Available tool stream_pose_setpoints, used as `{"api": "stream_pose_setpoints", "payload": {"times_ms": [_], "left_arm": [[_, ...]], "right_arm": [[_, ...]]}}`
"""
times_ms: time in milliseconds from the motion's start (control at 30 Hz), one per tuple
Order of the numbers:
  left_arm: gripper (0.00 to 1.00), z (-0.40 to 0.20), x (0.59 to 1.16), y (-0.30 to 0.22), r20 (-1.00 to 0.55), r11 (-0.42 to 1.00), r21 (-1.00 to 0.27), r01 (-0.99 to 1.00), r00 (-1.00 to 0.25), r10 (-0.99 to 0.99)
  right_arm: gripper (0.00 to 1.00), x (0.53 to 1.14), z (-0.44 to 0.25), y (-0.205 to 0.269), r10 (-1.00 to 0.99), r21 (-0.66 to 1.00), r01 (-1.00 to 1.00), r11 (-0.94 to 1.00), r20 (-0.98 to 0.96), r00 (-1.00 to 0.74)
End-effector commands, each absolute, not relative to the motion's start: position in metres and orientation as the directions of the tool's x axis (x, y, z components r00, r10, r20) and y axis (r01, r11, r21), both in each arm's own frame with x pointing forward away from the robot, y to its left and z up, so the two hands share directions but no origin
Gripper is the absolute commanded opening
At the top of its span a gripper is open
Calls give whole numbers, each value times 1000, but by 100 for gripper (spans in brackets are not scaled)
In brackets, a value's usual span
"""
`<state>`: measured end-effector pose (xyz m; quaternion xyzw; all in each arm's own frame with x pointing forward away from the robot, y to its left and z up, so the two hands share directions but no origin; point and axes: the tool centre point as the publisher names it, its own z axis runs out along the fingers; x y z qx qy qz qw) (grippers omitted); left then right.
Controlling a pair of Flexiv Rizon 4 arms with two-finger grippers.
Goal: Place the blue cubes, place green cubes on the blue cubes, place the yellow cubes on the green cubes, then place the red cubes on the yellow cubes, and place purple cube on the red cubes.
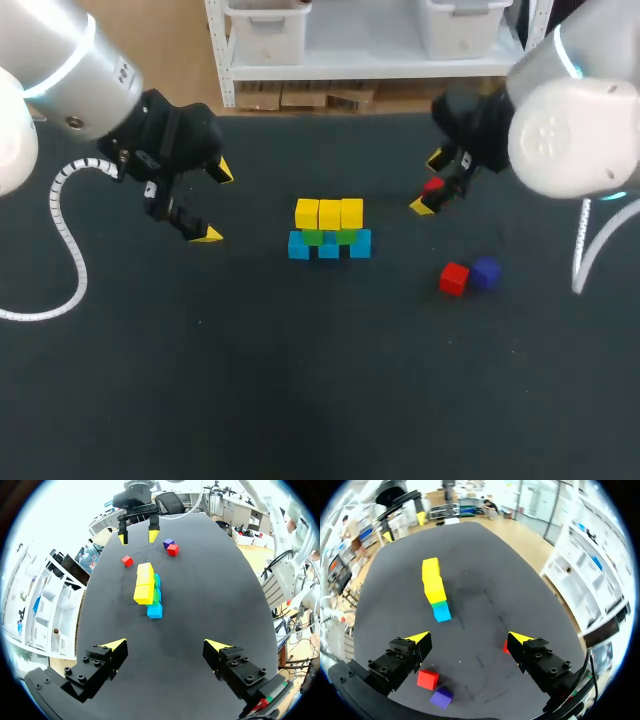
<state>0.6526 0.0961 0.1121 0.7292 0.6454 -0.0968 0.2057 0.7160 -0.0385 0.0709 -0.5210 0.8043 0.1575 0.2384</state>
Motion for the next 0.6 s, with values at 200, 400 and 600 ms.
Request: {"api": "stream_pose_setpoints", "payload": {"times_ms": [200, 400, 600], "left_arm": [[100, 112, 653, 97, -410, -85, 176, 981, 152, 899], [100, 112, 653, 97, -410, -85, 176, 981, 152, 899], [100, 112, 653, 97, -410, -85, 176, 981, 152, 899]], "right_arm": [[100, 718, 53, -59, -699, -51, -803, 594, -527, -483], [100, 732, 41, -67, -673, -45, -771, 635, -523, -523], [100, 744, 24, -70, -648, -20, -750, 661, -518, -558]]}}
